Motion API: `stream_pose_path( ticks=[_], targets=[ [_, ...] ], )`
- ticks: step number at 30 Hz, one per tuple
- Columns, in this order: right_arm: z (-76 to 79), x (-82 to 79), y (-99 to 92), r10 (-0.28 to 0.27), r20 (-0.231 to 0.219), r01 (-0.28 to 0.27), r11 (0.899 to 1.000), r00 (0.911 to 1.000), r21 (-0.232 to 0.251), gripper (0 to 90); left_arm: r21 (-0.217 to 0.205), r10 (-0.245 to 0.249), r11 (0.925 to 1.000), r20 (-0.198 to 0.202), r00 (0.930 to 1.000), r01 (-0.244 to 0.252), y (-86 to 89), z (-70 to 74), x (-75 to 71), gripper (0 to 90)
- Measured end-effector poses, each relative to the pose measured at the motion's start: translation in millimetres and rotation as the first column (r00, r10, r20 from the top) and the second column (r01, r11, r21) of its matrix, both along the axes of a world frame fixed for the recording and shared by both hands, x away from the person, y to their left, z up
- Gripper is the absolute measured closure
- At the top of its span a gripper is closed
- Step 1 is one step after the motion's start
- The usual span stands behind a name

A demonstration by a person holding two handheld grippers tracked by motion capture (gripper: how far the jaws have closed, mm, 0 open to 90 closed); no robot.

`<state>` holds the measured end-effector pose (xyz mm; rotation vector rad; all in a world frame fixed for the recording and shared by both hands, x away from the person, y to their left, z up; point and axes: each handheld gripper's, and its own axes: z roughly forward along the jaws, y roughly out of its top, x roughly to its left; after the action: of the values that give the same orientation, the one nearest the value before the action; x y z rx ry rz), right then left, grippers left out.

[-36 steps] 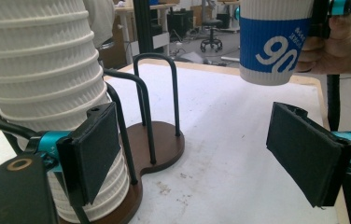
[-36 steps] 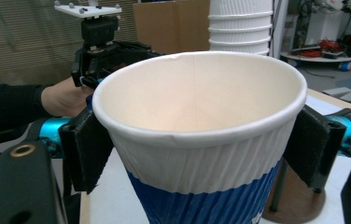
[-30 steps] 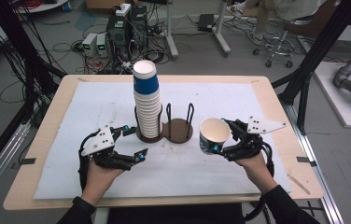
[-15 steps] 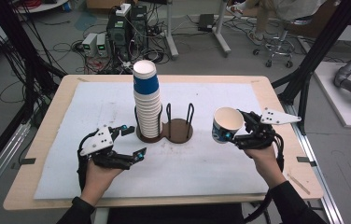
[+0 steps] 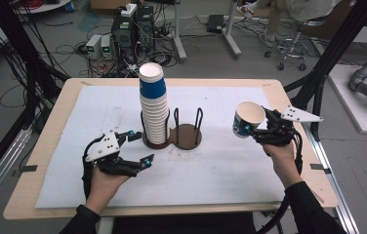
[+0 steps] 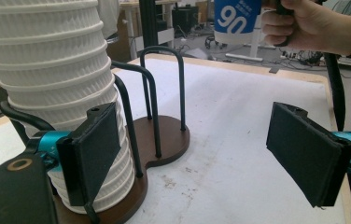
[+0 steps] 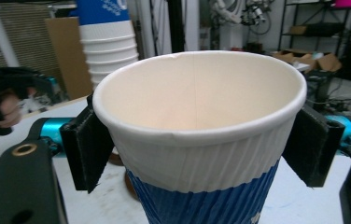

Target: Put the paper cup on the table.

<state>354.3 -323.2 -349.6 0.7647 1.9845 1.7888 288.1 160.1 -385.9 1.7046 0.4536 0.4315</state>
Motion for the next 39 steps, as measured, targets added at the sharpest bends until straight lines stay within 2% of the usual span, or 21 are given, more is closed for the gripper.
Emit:
stream_pose_path(
  ticks=[7, 17, 25, 28, 35, 39],
  targets=[
    [-5.8, 12.9, -4.4, -0.070, -0.008, 0.070, 0.998, 0.9975, 0.010, 20.2, 0.001, 0.000, 1.0000, -0.001, 1.0000, 0.000, 0.4, -0.3, 0.5, 17.3],
    [-16.6, 30.5, -10.8, -0.158, -0.040, 0.158, 0.987, 0.9866, -0.009, 20.4, -0.001, -0.002, 1.0000, -0.004, 1.0000, 0.002, 0.1, -1.0, 0.4, 17.3],
    [-25.8, 40.3, -9.7, -0.188, -0.061, 0.185, 0.982, 0.9804, -0.045, 20.5, -0.002, -0.003, 1.0000, -0.004, 1.0000, 0.003, -0.4, -1.2, 1.0, 17.3],
    [-29.4, 43.4, -8.6, -0.197, -0.065, 0.195, 0.980, 0.9782, -0.037, 20.5, -0.003, -0.004, 1.0000, -0.004, 1.0000, 0.004, -0.4, -1.1, 1.1, 17.3],
    [-41.9, 49.5, -3.1, -0.216, -0.074, 0.212, 0.975, 0.9735, -0.058, 20.6, -0.002, -0.006, 1.0000, -0.004, 1.0000, 0.006, -0.4, -1.5, 1.4, 17.3],
    [-49.0, 54.4, -0.4, -0.221, -0.086, 0.217, 0.975, 0.9715, -0.053, 20.7, -0.001, -0.007, 1.0000, -0.004, 1.0000, 0.007, -0.5, -1.7, 1.7, 17.3]
  ],
)
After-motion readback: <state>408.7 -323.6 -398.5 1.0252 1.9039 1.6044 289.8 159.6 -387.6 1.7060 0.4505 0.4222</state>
